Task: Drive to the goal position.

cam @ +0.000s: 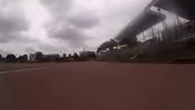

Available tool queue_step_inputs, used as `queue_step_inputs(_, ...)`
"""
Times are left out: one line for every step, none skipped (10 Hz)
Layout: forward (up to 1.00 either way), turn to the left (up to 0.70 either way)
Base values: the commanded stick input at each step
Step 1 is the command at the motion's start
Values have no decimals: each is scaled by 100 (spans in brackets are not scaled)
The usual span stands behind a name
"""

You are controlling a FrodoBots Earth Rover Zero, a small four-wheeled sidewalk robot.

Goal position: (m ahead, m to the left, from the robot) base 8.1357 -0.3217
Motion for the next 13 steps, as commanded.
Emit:
queue_step_inputs(70,0)
queue_step_inputs(70,0)
queue_step_inputs(70,0)
queue_step_inputs(70,0)
queue_step_inputs(70,0)
queue_step_inputs(70,0)
queue_step_inputs(70,0)
queue_step_inputs(70,0)
queue_step_inputs(70,0)
queue_step_inputs(70,0)
queue_step_inputs(70,0)
queue_step_inputs(70,0)
queue_step_inputs(70,0)
